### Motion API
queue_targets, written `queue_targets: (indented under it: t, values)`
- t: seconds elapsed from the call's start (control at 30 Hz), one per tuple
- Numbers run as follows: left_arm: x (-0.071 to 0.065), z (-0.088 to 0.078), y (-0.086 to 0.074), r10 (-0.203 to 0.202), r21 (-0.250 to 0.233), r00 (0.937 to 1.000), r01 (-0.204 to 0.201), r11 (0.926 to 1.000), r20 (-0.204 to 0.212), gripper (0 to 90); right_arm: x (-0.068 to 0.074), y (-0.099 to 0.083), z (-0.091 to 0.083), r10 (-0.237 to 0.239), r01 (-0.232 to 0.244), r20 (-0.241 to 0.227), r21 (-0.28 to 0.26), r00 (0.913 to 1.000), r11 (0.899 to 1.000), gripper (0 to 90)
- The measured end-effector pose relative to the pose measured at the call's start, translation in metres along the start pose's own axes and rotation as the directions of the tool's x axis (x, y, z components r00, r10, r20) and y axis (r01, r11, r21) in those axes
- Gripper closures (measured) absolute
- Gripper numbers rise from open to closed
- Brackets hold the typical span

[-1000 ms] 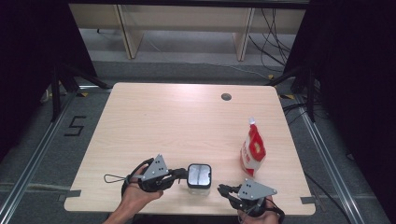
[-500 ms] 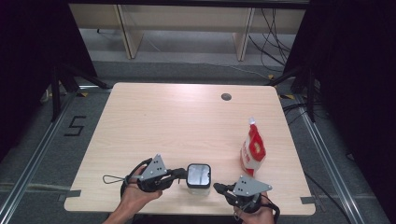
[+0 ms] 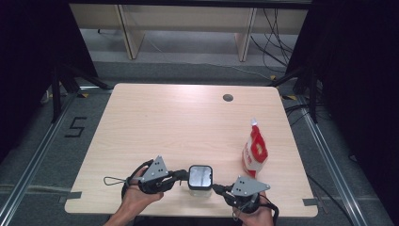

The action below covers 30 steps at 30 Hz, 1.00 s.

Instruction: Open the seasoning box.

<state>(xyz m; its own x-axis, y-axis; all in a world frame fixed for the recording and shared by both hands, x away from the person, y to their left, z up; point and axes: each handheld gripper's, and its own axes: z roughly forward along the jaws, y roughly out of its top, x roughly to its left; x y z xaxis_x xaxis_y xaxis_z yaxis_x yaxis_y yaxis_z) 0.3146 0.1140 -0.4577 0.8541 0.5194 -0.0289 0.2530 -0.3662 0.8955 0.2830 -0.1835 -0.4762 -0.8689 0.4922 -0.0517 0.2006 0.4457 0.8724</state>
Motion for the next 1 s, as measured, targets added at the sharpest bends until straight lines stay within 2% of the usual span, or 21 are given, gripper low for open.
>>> queue_targets:
  t: [0.17,0.3,0.37,0.5,0.53,0.7,0.73,0.77,0.8,0.83,0.93,1.0]
  values:
    - [0.0,0.0,0.0,-0.004,-0.002,1.0,0.004,1.0,0.0,88.2,-0.001,0.001,-0.001,0.02,-0.02,0.006,-0.002,0.9998,1.0,90.0]
    - [0.0,0.0,0.0,-0.001,-0.002,1.0,0.001,1.0,0.004,87.9,-0.001,0.003,-0.001,0.022,-0.022,0.006,-0.017,0.9997,1.0,90.0]
    - [0.0,0.0,0.0,-0.001,-0.002,1.0,0.001,1.0,0.003,87.4,-0.001,0.004,0.0,0.011,-0.011,-0.009,-0.025,0.9999,1.0,90.0]
    - [-0.001,-0.001,0.0,-0.013,-0.004,0.9999,0.013,0.9999,0.004,81.9,-0.001,0.008,-0.002,0.004,-0.004,-0.003,-0.026,1.0,1.0,90.0]
    - [0.0,-0.002,0.001,0.001,-0.02,1.0,-0.001,0.9998,0.01,79.3,-0.001,0.009,-0.002,0.008,-0.008,-0.003,-0.031,1.0,0.999,90.0]
    - [0.001,-0.008,0.0,-0.01,-0.022,0.9999,0.011,0.9997,0.006,66.1,-0.001,0.013,0.0,0.003,-0.003,-0.001,-0.038,1.0,0.999,90.0]
    - [0.005,-0.012,-0.002,0.013,-0.024,0.9999,-0.013,0.9996,0.002,64.0,-0.001,0.015,0.0,0.002,-0.002,0.001,-0.038,1.0,0.999,90.0]
    - [0.005,-0.012,-0.002,0.013,-0.024,0.9999,-0.013,0.9996,0.002,61.8,-0.001,0.015,0.0,0.002,-0.002,0.001,-0.038,1.0,0.999,90.0]
    - [0.008,-0.015,-0.006,0.03,-0.007,0.9995,-0.03,0.9995,0.012,59.3,-0.001,0.016,0.0,0.003,-0.003,-0.001,-0.041,1.0,0.999,90.0]
    - [0.007,-0.015,-0.009,0.012,0.004,0.9999,-0.012,0.9999,0.008,57.1,-0.001,0.017,0.0,0.005,-0.004,0.004,-0.042,1.0,0.999,90.0]
    - [0.01,-0.012,-0.018,0.034,0.041,0.9994,-0.034,0.9986,0.005,52.1,-0.001,0.02,0.001,-0.006,0.006,0.001,-0.055,1.0,0.998,90.0]
    - [0.012,-0.009,-0.025,0.033,0.068,0.9994,-0.033,0.9971,0.004,51.6,0.0,0.023,0.001,-0.01,0.01,0.002,-0.048,1.0,0.999,90.0]
